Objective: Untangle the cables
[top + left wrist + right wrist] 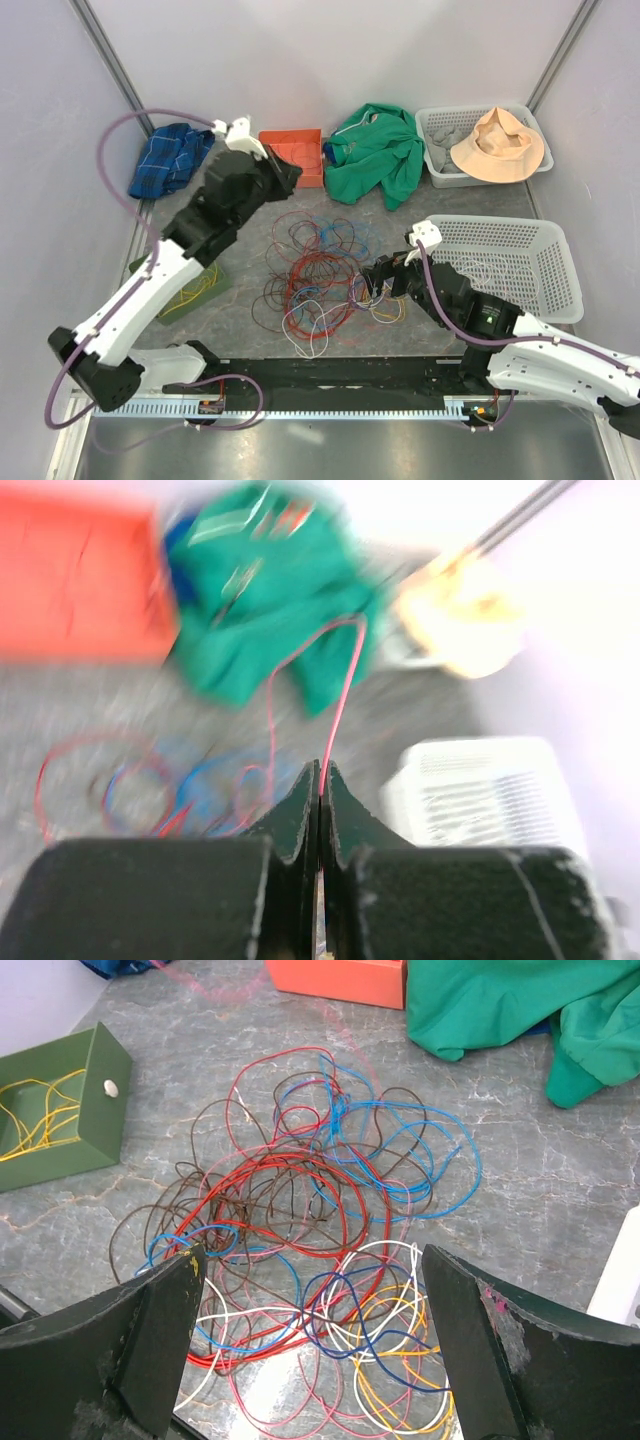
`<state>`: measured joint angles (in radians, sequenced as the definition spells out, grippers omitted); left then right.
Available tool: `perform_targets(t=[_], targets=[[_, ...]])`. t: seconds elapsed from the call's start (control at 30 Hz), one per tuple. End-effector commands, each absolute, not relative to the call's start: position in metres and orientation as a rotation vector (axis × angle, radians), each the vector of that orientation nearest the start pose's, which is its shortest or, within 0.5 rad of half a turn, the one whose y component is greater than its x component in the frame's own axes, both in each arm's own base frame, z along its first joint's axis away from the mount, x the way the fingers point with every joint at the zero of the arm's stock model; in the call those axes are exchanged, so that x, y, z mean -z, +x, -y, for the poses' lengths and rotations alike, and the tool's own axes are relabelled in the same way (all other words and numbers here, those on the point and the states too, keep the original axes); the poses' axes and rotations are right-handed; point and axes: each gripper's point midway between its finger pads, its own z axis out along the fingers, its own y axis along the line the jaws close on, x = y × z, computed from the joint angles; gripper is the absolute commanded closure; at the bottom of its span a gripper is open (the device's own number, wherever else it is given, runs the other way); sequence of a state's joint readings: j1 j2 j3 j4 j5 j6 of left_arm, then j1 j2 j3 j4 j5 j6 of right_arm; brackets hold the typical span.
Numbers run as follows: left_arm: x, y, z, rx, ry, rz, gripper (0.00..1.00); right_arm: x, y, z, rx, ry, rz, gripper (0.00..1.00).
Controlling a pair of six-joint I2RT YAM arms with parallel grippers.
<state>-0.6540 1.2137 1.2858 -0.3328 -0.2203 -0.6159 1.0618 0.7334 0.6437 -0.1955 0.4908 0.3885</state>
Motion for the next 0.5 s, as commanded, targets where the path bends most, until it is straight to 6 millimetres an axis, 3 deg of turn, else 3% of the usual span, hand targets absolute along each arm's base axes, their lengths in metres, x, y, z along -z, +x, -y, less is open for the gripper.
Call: perform_targets(t=[0.0, 0.1, 0.3, 0.37, 0.4, 0.43, 0.47], targets=[[-0.416, 0.305, 0.234, 0.752, 0.041, -1.775, 0.98, -0.244, 0.200, -0.222, -0.641, -0.237, -1.788, 0.04], [-0.450, 0.296, 0.235, 0.793, 0.075, -1.724, 0.98, -0.257, 0.199, -0.224, -0.676, -0.232, -1.749, 0.03], [-0.484, 0.289, 0.232, 0.806, 0.102, -1.675, 0.98, -0.308, 0.208, -0.235, -0.687, -0.257, -1.628, 0.03], [-0.489, 0.290, 0.235, 0.815, 0.116, -1.671, 0.98, -0.307, 0.213, -0.249, -0.686, -0.288, -1.630, 0.02], [-0.503, 0.287, 0.234, 0.826, 0.116, -1.647, 0.98, -0.321, 0.216, -0.254, -0.704, -0.274, -1.586, 0.02], [-0.501, 0.290, 0.238, 0.825, 0.123, -1.664, 0.98, -0.316, 0.222, -0.262, -0.685, -0.293, -1.589, 0.02], [-0.515, 0.286, 0.238, 0.846, 0.132, -1.637, 0.98, -0.317, 0.225, -0.266, -0.676, -0.297, -1.577, 0.02]])
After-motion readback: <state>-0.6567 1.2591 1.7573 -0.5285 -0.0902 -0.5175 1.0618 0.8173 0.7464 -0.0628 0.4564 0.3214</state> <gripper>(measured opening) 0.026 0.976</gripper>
